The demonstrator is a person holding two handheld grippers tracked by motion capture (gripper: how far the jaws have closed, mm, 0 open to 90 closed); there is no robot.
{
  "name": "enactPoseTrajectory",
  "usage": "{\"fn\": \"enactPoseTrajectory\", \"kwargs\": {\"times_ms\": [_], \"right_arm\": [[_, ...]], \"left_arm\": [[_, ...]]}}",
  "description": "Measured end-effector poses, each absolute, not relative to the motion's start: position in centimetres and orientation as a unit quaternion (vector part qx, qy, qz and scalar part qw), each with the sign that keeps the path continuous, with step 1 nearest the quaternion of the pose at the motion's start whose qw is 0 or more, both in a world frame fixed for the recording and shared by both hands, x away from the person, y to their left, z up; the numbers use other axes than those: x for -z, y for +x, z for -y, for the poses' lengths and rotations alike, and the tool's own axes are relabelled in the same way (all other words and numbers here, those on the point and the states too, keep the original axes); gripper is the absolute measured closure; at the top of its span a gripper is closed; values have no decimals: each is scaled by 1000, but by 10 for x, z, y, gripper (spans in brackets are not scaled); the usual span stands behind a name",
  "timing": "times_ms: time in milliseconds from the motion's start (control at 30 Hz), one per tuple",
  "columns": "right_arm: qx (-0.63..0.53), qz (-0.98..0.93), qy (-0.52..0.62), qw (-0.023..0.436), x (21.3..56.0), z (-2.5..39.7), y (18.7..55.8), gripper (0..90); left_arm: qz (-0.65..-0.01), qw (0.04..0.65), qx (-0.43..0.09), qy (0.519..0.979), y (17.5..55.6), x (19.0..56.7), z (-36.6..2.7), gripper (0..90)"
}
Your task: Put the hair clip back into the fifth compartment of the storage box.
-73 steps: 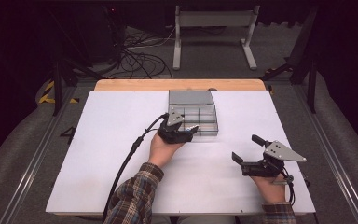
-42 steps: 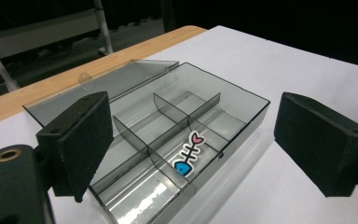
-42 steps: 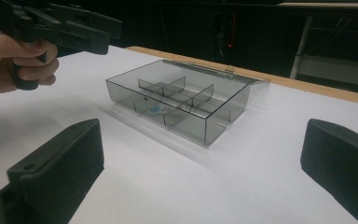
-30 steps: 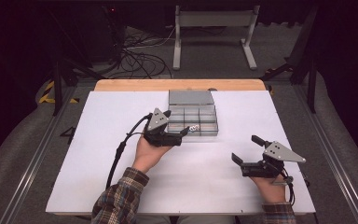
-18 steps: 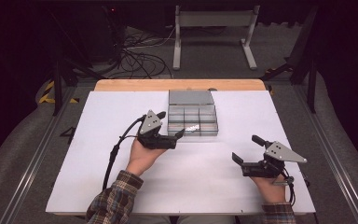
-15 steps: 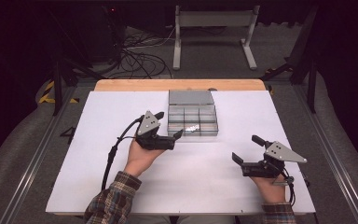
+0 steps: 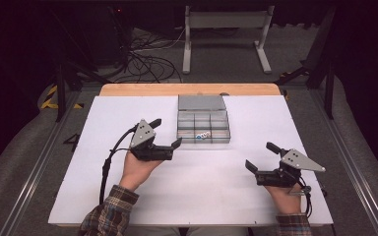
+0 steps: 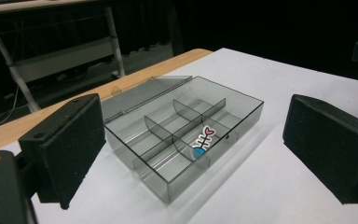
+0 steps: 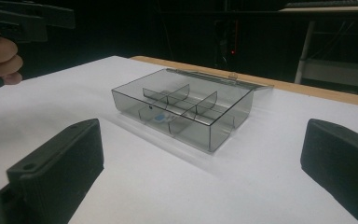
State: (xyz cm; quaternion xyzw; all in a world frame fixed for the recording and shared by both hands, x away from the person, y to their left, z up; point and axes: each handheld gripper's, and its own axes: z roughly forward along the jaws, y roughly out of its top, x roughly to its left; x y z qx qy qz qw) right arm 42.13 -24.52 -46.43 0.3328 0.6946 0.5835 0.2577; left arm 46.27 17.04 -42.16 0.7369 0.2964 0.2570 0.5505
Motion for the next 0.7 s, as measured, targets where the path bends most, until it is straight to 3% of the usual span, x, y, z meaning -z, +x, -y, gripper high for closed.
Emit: {"fn": "enactPoseTrajectory", "kwargs": {"times_ms": [700], "right_arm": [[-582,-692,333,267,467,242,422,0]], "left_arm": [[-314,564,-286,708,443,429,-218,35]]}}
